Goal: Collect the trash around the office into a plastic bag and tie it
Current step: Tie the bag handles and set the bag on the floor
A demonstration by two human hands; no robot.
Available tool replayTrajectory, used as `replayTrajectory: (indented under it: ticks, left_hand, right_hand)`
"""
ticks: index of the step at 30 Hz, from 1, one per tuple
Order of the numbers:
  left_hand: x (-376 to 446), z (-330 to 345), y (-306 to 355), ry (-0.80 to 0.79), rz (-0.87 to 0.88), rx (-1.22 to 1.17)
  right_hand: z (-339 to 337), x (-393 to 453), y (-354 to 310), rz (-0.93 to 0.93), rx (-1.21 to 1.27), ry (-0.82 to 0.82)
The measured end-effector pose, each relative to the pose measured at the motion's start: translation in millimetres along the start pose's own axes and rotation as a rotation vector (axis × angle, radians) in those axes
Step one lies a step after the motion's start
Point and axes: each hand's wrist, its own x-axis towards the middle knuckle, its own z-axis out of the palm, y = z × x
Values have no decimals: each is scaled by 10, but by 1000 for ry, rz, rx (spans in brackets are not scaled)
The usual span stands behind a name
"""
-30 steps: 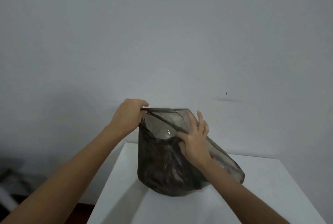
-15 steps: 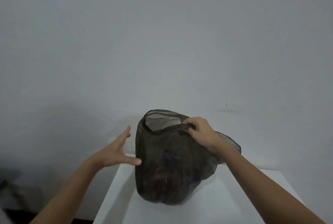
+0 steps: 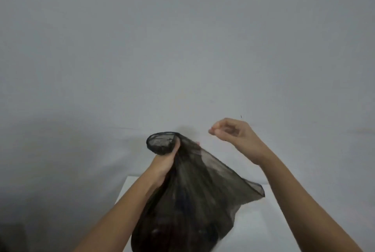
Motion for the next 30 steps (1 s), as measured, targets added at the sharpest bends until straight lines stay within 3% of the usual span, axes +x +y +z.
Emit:
replayTrajectory:
  ticks: [3, 5, 7, 9, 11, 14, 17, 24, 27, 30]
  left_hand:
    - [3, -106, 41, -85, -41, -141]
    - [33, -125, 35, -41, -14, -284]
    - [57, -126, 33, -49, -20, -465]
    - [69, -131, 30, -117, -18, -490]
    - [78, -122, 37, -162, -24, -456]
    - [83, -136, 25, -145, -67, -433]
    - [88, -281, -20, -85, -108, -502]
    - [-31, -647, -343, 119, -295, -656]
    - [-82, -653, -471, 182, -288, -605]
    - [-121, -564, -385, 184, -216, -516]
  right_hand:
    - [-645, -490, 400, 205, 64, 2]
    - [-872, -793, 840, 386, -148, -25]
    - [-812, -1031, 1277, 595, -331, -178]
    - [-483, -1177, 1572, 691, -379, -365]
    - [-145, -1189, 1720, 577, -237, -346]
    - [207, -997, 1546, 402, 131, -69]
    - [320, -765, 1286, 384, 474, 140]
    - [489, -441, 712, 332, 1144, 326]
    - [603, -346, 616, 370, 1125, 329]
    - [659, -340, 609, 434, 742, 219]
